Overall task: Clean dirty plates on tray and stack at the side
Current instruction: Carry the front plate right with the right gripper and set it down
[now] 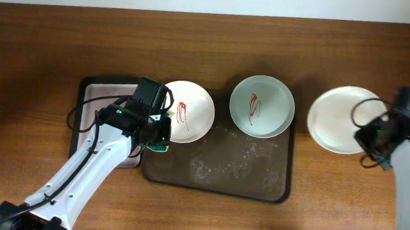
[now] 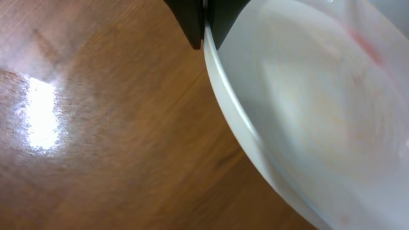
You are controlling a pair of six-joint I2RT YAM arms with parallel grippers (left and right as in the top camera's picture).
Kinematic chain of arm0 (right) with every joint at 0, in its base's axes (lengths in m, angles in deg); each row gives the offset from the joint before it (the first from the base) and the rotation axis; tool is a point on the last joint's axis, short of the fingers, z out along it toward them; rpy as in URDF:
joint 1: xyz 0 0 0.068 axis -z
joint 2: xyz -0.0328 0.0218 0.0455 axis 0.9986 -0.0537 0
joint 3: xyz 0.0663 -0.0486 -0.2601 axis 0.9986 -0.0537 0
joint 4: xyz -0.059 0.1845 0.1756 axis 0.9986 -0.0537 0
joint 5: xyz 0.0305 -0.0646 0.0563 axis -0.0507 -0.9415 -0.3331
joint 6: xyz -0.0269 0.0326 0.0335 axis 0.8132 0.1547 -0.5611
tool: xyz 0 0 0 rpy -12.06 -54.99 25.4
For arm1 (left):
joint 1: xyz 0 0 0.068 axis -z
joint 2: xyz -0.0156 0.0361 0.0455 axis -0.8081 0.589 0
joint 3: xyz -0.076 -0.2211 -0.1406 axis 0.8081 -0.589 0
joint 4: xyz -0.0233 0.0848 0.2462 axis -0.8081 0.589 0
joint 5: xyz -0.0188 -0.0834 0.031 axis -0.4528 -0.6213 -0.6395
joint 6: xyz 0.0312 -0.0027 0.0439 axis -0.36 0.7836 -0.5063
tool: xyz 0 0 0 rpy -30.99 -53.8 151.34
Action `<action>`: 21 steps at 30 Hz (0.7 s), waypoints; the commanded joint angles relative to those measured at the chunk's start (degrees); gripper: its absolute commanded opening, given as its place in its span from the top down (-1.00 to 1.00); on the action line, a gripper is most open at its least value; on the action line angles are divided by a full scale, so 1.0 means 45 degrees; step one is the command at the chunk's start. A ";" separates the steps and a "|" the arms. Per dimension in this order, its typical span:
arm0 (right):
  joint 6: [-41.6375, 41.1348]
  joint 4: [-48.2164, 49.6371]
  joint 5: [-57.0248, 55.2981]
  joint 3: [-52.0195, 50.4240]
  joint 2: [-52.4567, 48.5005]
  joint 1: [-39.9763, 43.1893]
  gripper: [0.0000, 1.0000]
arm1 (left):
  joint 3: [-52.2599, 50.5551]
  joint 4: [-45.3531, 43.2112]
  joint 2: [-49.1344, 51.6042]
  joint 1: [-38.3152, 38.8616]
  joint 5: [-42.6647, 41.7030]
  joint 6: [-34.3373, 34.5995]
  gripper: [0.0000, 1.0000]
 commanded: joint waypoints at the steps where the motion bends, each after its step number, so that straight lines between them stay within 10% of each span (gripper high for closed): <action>1: 0.0991 0.0053 0.0952 0.0219 -0.0908 0.0918 0.92 | -0.0102 -0.0044 -0.0257 -0.0078 0.0049 -0.0194 1.00; 7: 0.1953 0.0680 0.1705 0.0219 -0.2574 0.1073 0.89 | -0.0102 -0.0044 -0.0257 -0.0078 0.0049 -0.0194 1.00; 13: 0.3288 0.1710 0.5013 0.0287 -0.2535 0.1059 -0.12 | -0.0102 -0.0097 -0.0257 -0.0078 0.0049 -0.0194 1.00; 21: 0.5697 0.1530 0.8612 0.0316 -0.2458 -0.1219 -0.11 | -0.0102 -0.0355 -0.0262 -0.0194 0.0083 -0.0194 1.00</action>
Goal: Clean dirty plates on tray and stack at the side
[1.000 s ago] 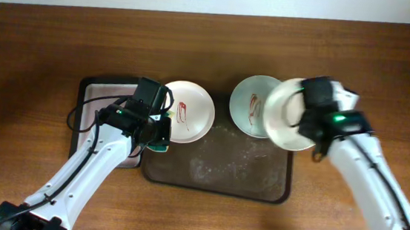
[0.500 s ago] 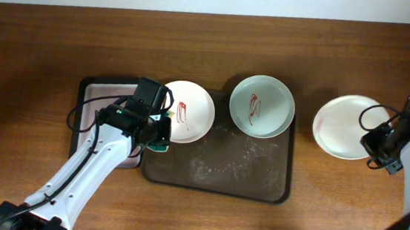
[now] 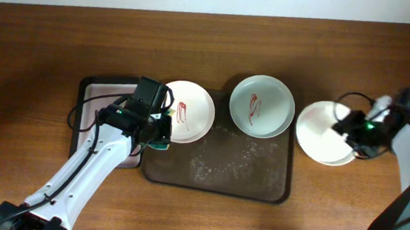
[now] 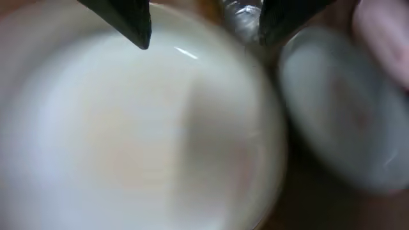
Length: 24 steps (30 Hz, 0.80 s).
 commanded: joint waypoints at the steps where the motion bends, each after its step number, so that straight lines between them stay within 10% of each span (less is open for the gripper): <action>1: 0.1224 -0.0019 0.1846 0.0262 0.0301 -0.1933 -0.11 | -0.0097 -0.0039 -0.0262 -0.0325 0.0078 -0.0194 1.00; 12: 0.1409 -0.0068 -0.1501 0.2045 0.0170 -0.7640 -0.27 | -0.0087 -0.0029 -0.0398 -0.1695 -0.1302 -0.0199 1.00; 24: 0.1399 0.4911 -0.3254 0.2259 -0.2652 -1.0535 -0.40 | -0.0087 -0.0034 -0.0393 -0.1695 -0.1302 -0.0199 1.00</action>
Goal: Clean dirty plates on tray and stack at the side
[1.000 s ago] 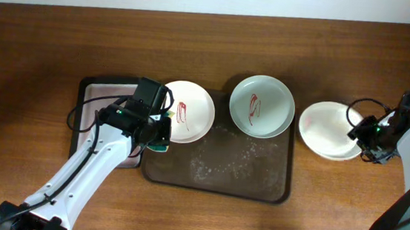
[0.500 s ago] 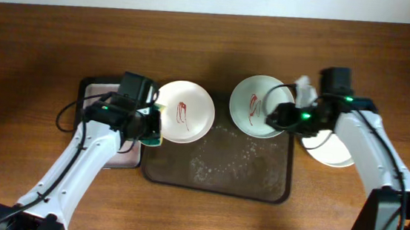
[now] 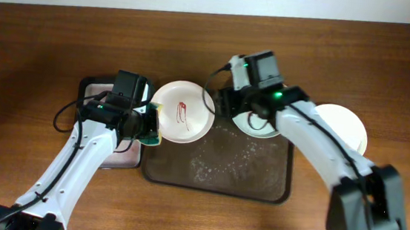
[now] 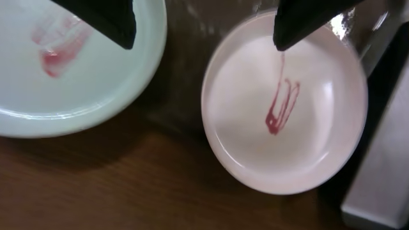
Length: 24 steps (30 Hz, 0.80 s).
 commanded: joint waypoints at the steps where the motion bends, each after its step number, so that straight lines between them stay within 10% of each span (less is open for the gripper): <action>1: 0.0029 0.0733 -0.0602 0.0117 -0.1166 -0.0345 -0.39 | -0.0087 -0.0039 -0.0355 -0.0044 -0.0151 -0.0189 1.00; 13: -0.1598 0.1783 0.0476 0.0117 -0.3415 -0.0393 0.00 | -0.0092 -0.0039 -0.0350 -0.0034 -0.0151 -0.0189 1.00; 24: -0.1632 -0.1588 0.1234 0.0121 -0.2671 -0.0384 0.92 | -0.0092 -0.0087 -0.0350 -0.0034 -0.0155 -0.0189 1.00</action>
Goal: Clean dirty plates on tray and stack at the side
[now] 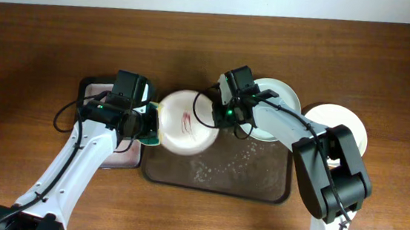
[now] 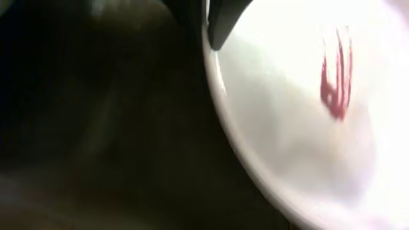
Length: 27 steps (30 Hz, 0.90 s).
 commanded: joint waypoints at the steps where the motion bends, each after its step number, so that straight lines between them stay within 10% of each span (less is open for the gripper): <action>1: -0.0068 -0.1938 0.0151 -0.0019 0.0612 -0.0058 0.92 | -0.0092 -0.0126 -0.0350 -0.0034 -0.0155 -0.0189 1.00; 27: -0.0869 -0.4041 0.0136 -0.0024 0.0631 -0.0053 0.83 | -0.1583 -0.4148 0.2234 0.3075 -0.3803 0.4561 1.00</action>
